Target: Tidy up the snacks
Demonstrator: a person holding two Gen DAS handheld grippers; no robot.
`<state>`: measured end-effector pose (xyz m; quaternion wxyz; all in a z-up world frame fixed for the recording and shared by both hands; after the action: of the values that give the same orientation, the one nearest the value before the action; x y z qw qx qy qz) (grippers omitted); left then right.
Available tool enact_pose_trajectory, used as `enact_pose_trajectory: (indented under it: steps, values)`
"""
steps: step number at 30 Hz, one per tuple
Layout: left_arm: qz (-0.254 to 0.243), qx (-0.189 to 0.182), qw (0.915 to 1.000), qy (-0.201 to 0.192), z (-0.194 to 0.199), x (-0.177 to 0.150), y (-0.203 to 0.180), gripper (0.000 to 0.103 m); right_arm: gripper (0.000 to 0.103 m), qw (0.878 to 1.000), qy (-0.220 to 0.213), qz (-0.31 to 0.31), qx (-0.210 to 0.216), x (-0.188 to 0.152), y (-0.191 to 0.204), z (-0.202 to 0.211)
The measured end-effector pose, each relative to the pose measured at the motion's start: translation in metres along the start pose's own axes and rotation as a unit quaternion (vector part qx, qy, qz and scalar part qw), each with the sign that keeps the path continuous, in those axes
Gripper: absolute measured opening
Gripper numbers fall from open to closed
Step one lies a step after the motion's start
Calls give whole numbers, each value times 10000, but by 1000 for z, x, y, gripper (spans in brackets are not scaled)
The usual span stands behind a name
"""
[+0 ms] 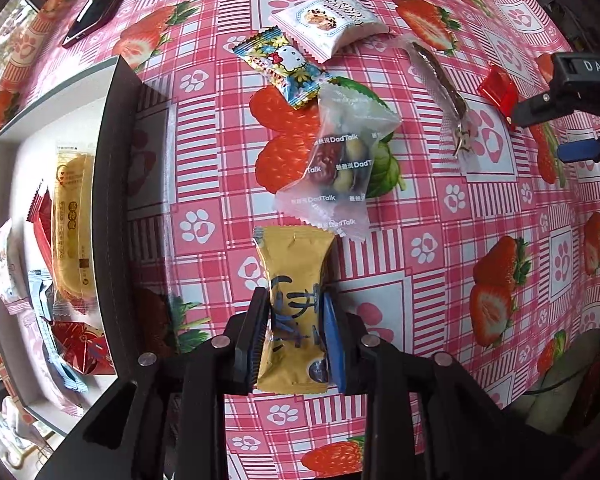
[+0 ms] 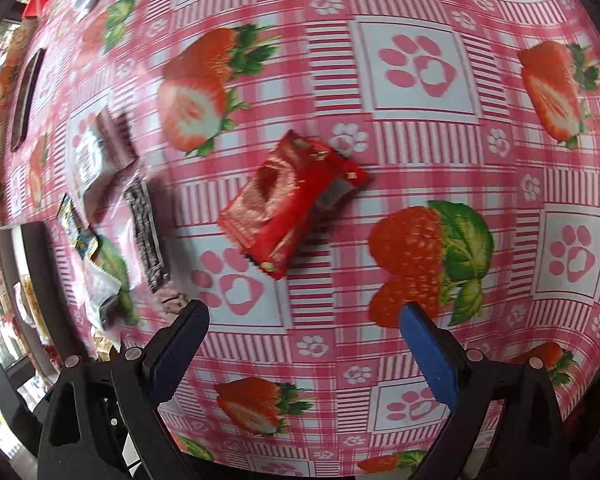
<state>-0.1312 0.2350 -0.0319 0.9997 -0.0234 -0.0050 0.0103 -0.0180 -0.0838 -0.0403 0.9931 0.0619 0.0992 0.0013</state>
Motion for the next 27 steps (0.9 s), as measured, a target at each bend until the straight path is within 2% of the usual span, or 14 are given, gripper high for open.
enact_pose_trajectory:
  steps: [1,2,6,8,9,11,13,16,18,19,20,21,23,27]
  values:
    - [-24,38,10000,-18,0,7,0,55,98,9997,-8,-192,180,3,-6,0]
    - [-40,112,9999,-38,1,9,-3,60,98,9990,-29,-338,288,7,-10,0]
    - [-76,186,9998,18,2,15,-20,66,94,9978,-137,-513,387,23,-7,-6]
    - [-72,225,9997,49,1,14,-24,67,80,9992,-173,-354,2,28,2,-7]
    - [-34,235,9997,58,1,12,-23,67,56,9992,-296,-126,-233,30,11,-3]
    - [91,193,9997,77,2,0,-19,67,27,9980,-393,383,-321,37,27,3]
    - [180,169,9997,78,5,-7,-11,67,24,9970,-479,519,-301,49,33,10]
    - [242,199,9995,88,11,-15,3,68,22,9923,-1155,440,-25,72,35,42]
    - [242,237,9994,102,10,-16,6,70,24,9895,-1346,525,-21,79,39,56]
    - [224,256,9994,104,10,-17,7,71,33,9911,-1187,600,41,80,42,55]
    - [193,282,9994,108,7,-19,7,72,73,9930,-955,679,104,78,48,50]
    - [153,325,9993,112,1,-26,6,74,100,9934,-851,766,107,70,53,46]
    - [121,389,9991,96,-1,-29,2,76,101,9902,-778,1162,-3,49,70,33]
    - [233,337,9991,106,-1,-30,5,78,101,9835,-279,1782,-159,10,104,-11]
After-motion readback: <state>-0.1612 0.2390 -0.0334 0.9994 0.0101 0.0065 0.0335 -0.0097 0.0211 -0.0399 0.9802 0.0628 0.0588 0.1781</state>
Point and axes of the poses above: each gripper's, at about its wrist camera, not at the fingertips, and z roughly against the way its jaws point, y to its left, x to its top, the point moved 1 cm from there along -z, roughly the way its jaws point, and after that the axes turned 4 degrees about z, right-handed, at the moved point
